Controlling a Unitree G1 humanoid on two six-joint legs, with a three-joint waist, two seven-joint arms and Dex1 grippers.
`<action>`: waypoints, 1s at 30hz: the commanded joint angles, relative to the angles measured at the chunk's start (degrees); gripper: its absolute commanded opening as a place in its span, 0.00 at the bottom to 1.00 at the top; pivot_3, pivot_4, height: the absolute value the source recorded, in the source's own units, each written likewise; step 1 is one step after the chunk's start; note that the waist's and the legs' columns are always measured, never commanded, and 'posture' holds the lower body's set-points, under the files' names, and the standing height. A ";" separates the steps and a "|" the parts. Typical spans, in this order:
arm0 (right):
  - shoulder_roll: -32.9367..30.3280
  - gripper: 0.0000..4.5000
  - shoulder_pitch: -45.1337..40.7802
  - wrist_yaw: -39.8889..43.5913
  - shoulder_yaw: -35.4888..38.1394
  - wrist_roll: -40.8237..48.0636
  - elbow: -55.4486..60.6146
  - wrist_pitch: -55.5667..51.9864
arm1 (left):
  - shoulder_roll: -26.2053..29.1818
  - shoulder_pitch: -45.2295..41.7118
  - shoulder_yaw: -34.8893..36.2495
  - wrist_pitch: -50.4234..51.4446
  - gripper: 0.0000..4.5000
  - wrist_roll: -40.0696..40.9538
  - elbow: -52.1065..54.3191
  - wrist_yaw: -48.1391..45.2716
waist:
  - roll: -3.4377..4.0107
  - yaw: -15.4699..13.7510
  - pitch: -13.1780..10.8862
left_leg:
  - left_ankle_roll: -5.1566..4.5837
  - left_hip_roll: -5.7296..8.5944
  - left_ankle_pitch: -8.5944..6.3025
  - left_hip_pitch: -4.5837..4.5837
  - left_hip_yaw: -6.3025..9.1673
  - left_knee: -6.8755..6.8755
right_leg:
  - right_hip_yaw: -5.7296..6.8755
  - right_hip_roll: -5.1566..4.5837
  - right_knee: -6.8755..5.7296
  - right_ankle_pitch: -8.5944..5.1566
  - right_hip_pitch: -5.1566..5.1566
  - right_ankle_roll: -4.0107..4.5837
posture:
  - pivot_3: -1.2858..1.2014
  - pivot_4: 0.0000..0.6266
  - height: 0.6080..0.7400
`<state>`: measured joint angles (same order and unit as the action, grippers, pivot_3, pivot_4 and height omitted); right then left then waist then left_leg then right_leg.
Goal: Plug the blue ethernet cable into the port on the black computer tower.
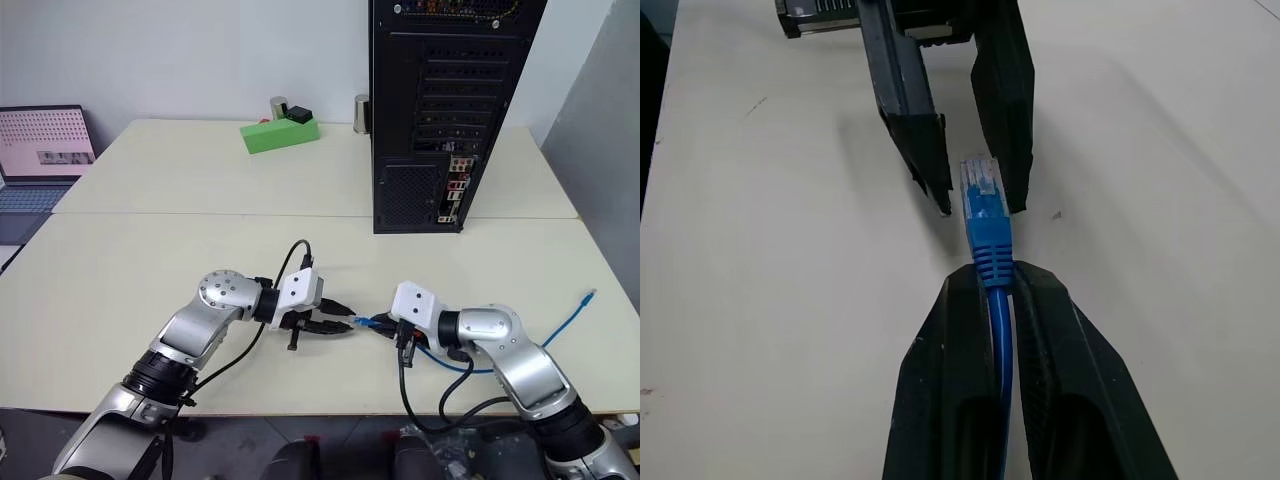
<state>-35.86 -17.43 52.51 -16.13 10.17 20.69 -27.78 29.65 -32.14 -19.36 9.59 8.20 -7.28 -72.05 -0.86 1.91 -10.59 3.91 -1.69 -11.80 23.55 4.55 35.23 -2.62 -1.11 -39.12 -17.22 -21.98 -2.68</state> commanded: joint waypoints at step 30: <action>-0.95 0.01 -1.40 1.21 -0.46 -1.96 1.14 1.87 | -1.90 1.09 3.13 -2.15 0.55 2.86 2.04 2.22 | 0.00 -0.02 0.00 | 0.00 0.00 0.00 0.00 0.00 0.00 | 0.00 0.00 0.00 0.00 0.00 0.00 | 0.52 0.24 1.00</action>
<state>-36.64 -18.19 53.37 -16.87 7.95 20.62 -27.16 27.88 -31.23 -17.12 8.07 10.13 -7.22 -69.49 -0.86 1.90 -10.59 3.91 -1.69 -11.79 23.56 4.55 35.23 -2.62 -1.11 -39.11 -17.22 -21.98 -2.68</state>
